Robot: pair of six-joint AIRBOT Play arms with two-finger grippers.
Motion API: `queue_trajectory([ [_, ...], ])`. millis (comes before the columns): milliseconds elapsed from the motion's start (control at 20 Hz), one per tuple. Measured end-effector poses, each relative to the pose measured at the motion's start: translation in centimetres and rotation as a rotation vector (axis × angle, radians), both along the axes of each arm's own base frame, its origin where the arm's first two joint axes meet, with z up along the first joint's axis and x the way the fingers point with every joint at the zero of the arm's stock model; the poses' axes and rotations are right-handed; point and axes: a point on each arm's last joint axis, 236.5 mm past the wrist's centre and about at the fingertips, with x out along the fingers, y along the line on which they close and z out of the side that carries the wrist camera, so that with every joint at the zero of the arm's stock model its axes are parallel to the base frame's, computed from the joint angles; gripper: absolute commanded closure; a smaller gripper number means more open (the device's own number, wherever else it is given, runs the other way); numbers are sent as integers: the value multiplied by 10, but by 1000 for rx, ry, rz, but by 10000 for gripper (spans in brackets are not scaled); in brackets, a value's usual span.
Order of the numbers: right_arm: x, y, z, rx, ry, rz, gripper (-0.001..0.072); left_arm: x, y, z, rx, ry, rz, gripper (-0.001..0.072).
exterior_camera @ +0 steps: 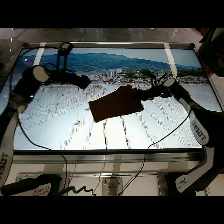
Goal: Fold the clothes and pants, and hang the long-sleeved shirts on hangers.
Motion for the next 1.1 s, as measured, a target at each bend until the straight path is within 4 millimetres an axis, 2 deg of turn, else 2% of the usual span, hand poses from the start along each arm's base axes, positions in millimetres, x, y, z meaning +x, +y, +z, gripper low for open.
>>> queue_trajectory([
  [100, 11, -38, 43, -45, -68, -96, 699, -3, 23, 18, 53, -48, 28, 8],
  [200, 11, -89, 90, -104, -133, -215, 699, -6, 39, 33, 91, -87, 50, 8],
  [250, 8, -117, 113, -143, -165, -282, 699, -8, 44, 38, 103, -99, 55, 8],
  [350, -14, -178, 157, -230, -209, -420, 699, -10, 50, 44, 119, -113, 63, 8],
  [450, -50, -240, 193, -332, -227, -568, 699, -11, 53, 46, 132, -121, 67, 8],
  [500, -75, -271, 208, -385, -218, -649, 699, -12, 55, 47, 135, -123, 69, 8],
  [600, -130, -320, 227, -474, -161, -798, 699, -12, 56, 48, 139, -125, 70, 7],
  [750, -216, -372, 235, -567, -15, -1002, 698, -13, 57, 48, 143, -124, 71, 8],
  [850, -263, -391, 232, -585, 90, -1110, 696, -13, 57, 48, 144, -125, 71, 8],
  [900, -281, -396, 230, -583, 135, -1151, 650, -13, 57, 48, 145, -125, 71, 7],
  [950, -299, -400, 228, -581, 182, -1191, 477, -13, 57, 48, 146, -125, 71, 7],
  [1000, -315, -403, 227, -583, 221, -1226, 207, -13, 57, 48, 146, -125, 71, 8],
  [1050, -327, -405, 225, -579, 253, -1251, 13, -13, 57, 48, 146, -125, 71, 8],
  [1100, -335, -406, 224, -576, 277, -1271, 11, -13, 57, 48, 146, -125, 71, 8],
])
